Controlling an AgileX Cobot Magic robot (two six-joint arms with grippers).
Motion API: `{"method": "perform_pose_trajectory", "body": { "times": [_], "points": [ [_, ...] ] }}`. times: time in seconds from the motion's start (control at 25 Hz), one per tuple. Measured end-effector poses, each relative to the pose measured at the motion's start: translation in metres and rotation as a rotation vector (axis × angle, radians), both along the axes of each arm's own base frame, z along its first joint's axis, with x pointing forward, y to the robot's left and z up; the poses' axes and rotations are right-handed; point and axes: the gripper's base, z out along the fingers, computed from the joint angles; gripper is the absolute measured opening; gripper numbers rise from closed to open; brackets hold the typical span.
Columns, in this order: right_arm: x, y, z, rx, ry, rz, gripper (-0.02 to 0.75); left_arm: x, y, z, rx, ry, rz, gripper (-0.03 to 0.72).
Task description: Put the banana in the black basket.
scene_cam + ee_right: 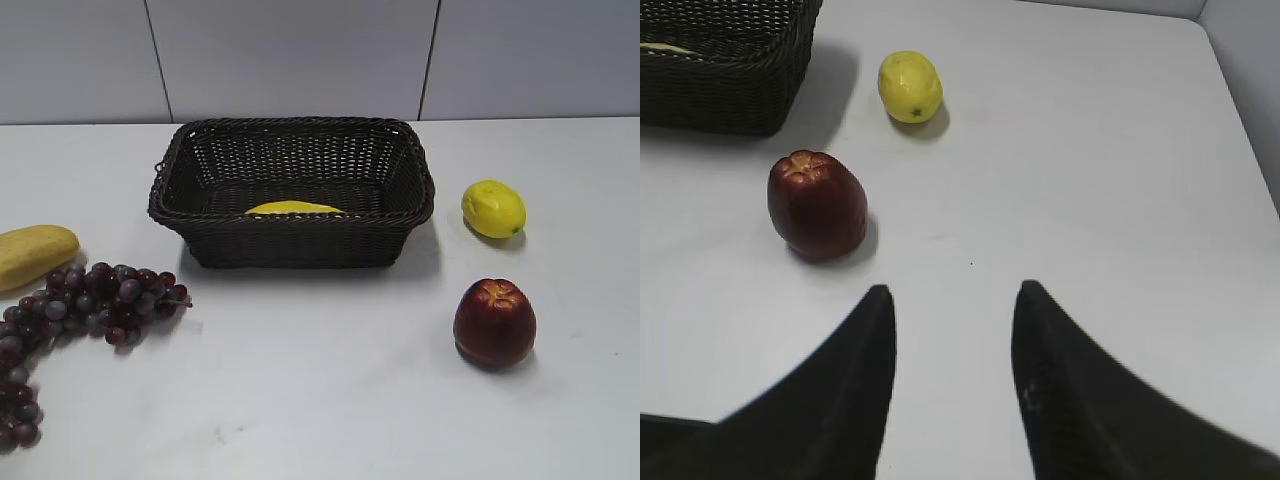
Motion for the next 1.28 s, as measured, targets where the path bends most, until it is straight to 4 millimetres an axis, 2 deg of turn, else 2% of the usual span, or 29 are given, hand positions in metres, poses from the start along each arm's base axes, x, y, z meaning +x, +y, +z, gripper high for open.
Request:
{"method": "perform_pose_trajectory", "body": {
  "times": [0.32, 0.52, 0.72, 0.96, 1.28],
  "points": [
    [0.000, 0.000, 0.000, 0.000, 0.000, 0.000, 0.301, -0.068, -0.013, -0.012, -0.017, -0.254, -0.036, 0.560],
    [0.000, 0.000, 0.000, 0.000, 0.000, 0.000, 0.301, -0.093, -0.017, -0.026, -0.012, -0.313, -0.046, 0.560],
    [0.000, 0.000, 0.000, 0.000, 0.000, 0.000, 0.301, -0.115, -0.020, -0.027, 0.005, -0.443, -0.052, 0.560],
    [0.000, 0.000, 0.000, 0.001, 0.000, 0.001, 0.301, -0.120, -0.021, -0.028, 0.007, -0.465, -0.064, 0.559],
    [0.000, 0.000, 0.000, 0.002, 0.000, 0.002, 0.301, -0.123, -0.020, -0.028, -0.022, -0.467, -0.189, 0.554]
  ]
}}
